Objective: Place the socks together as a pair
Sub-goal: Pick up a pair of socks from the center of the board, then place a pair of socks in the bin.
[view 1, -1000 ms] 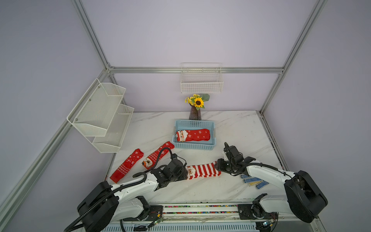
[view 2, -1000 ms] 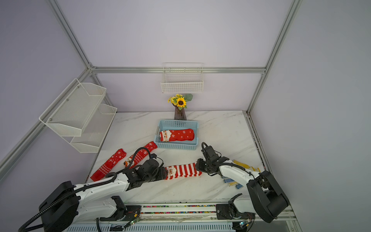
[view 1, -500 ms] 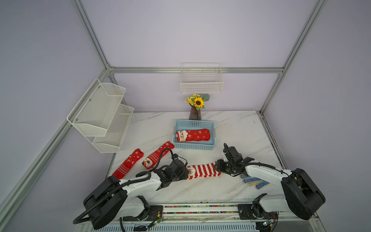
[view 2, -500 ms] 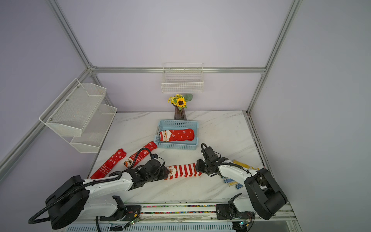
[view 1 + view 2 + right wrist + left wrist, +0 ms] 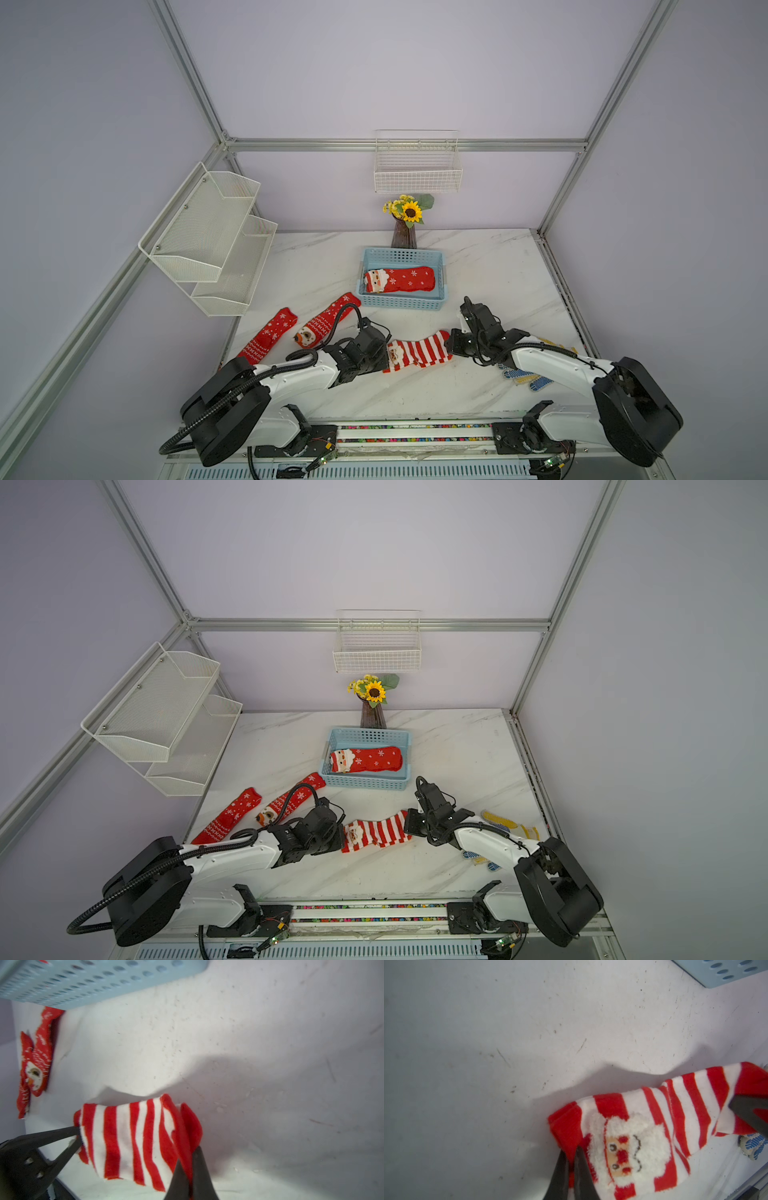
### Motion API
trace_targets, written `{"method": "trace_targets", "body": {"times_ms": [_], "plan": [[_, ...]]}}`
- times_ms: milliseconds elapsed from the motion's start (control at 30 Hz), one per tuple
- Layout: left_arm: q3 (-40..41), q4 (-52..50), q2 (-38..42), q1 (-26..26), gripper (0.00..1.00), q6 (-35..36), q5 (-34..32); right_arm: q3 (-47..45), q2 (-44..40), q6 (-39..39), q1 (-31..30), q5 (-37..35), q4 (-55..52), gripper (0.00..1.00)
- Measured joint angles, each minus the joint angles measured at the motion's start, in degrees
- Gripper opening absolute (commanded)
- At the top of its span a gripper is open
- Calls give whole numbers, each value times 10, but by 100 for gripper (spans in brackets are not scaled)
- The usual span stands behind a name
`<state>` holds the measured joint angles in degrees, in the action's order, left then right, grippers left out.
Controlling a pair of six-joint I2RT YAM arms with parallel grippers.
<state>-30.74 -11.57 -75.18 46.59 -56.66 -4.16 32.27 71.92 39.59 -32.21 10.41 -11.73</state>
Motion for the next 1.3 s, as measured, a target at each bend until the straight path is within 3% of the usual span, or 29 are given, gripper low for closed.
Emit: {"method": "trace_targets", "body": {"times_ms": [300, 500, 867, 1300], "plan": [[-94, -106, 74, -5, 0, 83, -5, 51, -66, -25, -14, 4, 6, 0], [-209, -162, 61, -65, 0, 161, -4, 137, -51, -43, -15, -30, 23, 0], [-398, -204, -94, -205, 0, 305, 11, 290, 132, -53, -9, -108, 65, 0], [-547, -212, -315, -267, 0, 377, 3, 370, 302, -45, 42, -120, 110, 0]]}}
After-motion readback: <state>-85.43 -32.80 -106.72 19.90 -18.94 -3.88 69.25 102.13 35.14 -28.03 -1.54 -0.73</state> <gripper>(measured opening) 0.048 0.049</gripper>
